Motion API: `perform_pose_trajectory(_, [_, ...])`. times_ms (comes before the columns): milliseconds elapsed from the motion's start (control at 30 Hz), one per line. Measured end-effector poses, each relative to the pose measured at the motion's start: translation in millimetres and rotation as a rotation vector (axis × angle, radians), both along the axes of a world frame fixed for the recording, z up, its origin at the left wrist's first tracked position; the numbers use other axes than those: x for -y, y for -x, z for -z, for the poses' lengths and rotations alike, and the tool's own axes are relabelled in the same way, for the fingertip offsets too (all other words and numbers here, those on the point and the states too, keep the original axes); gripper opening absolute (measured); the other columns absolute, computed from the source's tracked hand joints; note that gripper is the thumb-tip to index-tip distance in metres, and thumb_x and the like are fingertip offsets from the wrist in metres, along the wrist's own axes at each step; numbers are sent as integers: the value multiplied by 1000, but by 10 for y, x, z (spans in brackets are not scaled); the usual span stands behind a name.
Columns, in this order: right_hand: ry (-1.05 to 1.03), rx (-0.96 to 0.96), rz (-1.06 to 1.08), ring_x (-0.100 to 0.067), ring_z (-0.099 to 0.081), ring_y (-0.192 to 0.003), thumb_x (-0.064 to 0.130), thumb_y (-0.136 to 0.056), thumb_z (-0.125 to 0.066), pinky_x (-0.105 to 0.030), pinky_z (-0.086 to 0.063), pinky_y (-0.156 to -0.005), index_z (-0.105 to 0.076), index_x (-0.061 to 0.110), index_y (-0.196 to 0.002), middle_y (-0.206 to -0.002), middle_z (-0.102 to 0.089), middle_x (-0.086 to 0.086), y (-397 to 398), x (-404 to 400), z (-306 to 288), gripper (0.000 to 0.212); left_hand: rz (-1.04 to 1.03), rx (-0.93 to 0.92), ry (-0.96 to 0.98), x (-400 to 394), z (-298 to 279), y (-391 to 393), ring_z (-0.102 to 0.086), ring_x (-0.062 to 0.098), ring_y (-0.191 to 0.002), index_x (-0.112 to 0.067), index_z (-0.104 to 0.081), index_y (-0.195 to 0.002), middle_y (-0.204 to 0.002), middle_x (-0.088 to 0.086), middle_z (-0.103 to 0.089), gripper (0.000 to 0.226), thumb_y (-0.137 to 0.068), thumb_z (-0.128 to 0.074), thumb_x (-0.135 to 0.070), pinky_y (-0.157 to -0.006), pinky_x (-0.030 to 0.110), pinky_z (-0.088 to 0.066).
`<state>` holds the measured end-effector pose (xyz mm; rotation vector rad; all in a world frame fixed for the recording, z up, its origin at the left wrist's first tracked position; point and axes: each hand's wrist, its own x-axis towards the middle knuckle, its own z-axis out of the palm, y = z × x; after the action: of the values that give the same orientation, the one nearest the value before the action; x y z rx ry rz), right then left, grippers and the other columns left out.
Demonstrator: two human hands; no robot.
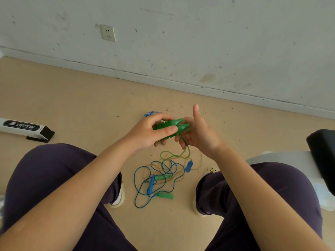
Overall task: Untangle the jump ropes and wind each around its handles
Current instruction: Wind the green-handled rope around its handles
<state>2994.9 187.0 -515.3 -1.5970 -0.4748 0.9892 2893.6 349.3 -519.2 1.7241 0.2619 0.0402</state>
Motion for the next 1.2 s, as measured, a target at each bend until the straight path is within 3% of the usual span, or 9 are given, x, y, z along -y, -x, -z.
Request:
perform_pose_trajectory(100, [-18,-11,-1,-30,-53,-66,74,-92,-8,-38,-47,-70,-64,5,-111,-78,-62,-17,17,-18,18,91,21,-25,16,-7,8,11,-64,12,-66,-27,-62,-115,-92,1,-67,44,-77,-84,-22,-56,28,-48])
perform_pose_trajectory(233, [6,-8,-7,-31,-60,-70,71,-94,-12,-37,-50,-72,-67,8,-104,-80,-67,-17,-1,-14,26,85,-123,14,26,0,12,-9,-66,14,-65,-19,-58,-116,-88,2,-69,38,-84,-78,-17,-52,29,-48])
perform_pose_trajectory(433, [63,227,-74,-21,-64,-80,30,-97,-58,-44,-50,-88,-70,2,-89,-82,-70,-14,2,37,4,32,-388,69,180,-90,10,-43,-70,16,-72,-18,-53,-112,-107,9,-72,30,-89,-73,-20,-54,29,-50])
perform_pose_trajectory(533, [45,248,-98,-25,-65,-88,19,-96,-60,-45,-51,-94,-68,7,-86,-86,-71,-13,13,44,9,18,-397,90,258,-75,-4,-32,-72,19,-81,-19,-52,-111,-108,8,-73,28,-90,-72,-18,-56,30,-51])
perform_pose_trajectory(667, [24,174,-81,-29,-67,-77,18,-99,-57,-36,-59,-68,-65,5,-93,-76,-69,-12,52,34,9,16,-349,118,341,-69,-33,-25,-72,22,-100,-21,-51,-110,-107,8,-70,26,-92,-69,-14,-66,34,-58])
perform_pose_trajectory(833, [76,220,-123,-24,-66,-65,20,-95,-63,-24,-45,-46,-70,4,-98,-74,-68,-9,101,-34,86,17,-221,114,286,39,31,-6,-67,34,-111,-26,-56,-107,-116,15,-69,35,-81,-79,-28,-95,59,-52])
perform_pose_trajectory(933, [95,248,-149,-22,-66,-61,20,-94,-65,-24,-44,-44,-72,5,-96,-71,-68,-8,121,-52,124,17,-178,116,382,101,23,-6,-70,33,-104,-15,-52,-110,-108,12,-74,35,-82,-73,-20,-94,57,-51])
perform_pose_trajectory(1067, [127,224,-153,-17,-65,-60,24,-92,-67,-23,-45,-47,-71,6,-84,-70,-69,-7,100,-45,106,21,-203,135,563,45,-67,-10,-70,30,-79,-9,-48,-108,-84,11,-68,30,-87,-68,-14,-88,54,-55])
perform_pose_trajectory(1200, [206,266,-218,-14,-62,-65,29,-86,-74,-25,-47,-55,-72,8,-82,-73,-71,-4,77,-29,58,22,-220,147,353,30,-63,-7,-58,19,-62,-11,-48,-106,-83,11,-62,21,-93,-64,-8,-66,38,-55])
